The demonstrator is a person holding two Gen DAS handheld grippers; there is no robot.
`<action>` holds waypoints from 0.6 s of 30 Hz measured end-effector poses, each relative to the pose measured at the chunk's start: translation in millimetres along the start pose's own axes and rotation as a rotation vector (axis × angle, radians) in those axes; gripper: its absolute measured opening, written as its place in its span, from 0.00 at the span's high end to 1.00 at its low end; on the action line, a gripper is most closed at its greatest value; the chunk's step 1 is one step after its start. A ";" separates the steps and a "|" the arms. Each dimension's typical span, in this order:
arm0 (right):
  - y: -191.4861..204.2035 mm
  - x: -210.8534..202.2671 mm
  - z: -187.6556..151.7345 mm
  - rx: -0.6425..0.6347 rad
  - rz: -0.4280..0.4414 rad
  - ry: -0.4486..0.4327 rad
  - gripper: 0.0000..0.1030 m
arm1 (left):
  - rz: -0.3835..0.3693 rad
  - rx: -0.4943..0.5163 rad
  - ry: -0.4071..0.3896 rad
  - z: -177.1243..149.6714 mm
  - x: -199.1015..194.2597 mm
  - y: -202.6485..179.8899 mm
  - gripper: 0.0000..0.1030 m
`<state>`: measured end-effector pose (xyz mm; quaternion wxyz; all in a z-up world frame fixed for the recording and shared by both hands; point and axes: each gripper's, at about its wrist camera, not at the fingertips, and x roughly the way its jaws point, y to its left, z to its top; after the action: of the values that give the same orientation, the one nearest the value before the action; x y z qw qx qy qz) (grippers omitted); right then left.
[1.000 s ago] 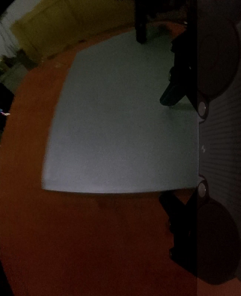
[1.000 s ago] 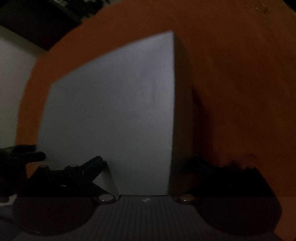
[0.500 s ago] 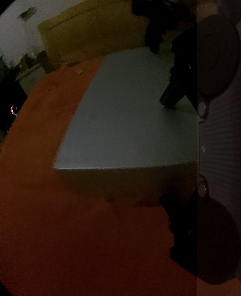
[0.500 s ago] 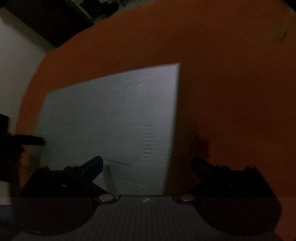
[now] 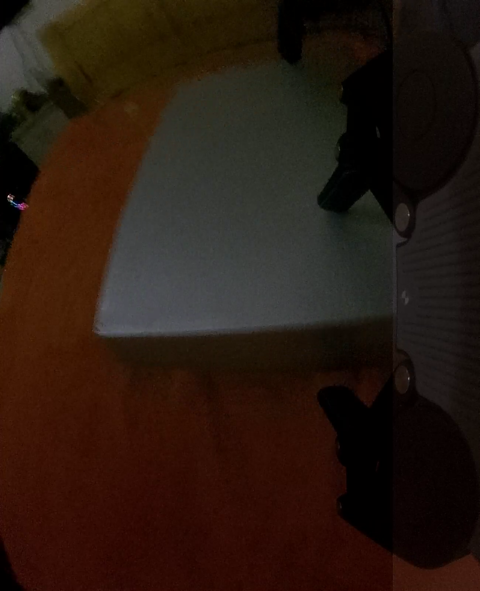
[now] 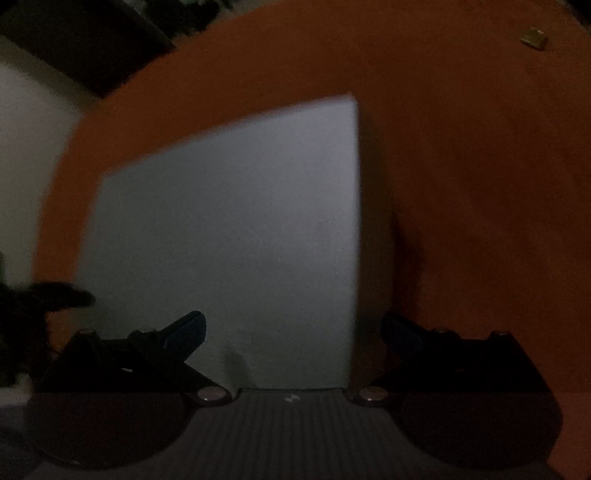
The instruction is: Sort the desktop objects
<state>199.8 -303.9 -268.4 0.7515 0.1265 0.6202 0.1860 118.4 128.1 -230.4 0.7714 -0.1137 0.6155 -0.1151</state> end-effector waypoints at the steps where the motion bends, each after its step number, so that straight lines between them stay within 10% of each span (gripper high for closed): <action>1: -2.9 12.5 -5.0 -0.005 -0.005 0.017 0.00 | -0.034 -0.028 0.026 -4.1 7.8 2.5 0.00; 6: -23.9 43.9 7.7 0.122 0.117 0.093 0.00 | -0.077 -0.043 0.057 -1.5 15.2 5.6 0.01; 18: -0.1 59.6 32.5 0.080 -0.005 -0.083 0.00 | 0.125 0.043 -0.125 22.6 11.0 -18.8 0.00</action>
<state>241.3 -276.6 -314.8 0.7713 0.1626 0.5959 0.1536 142.1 107.5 -229.7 0.8162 -0.0656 0.5694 -0.0728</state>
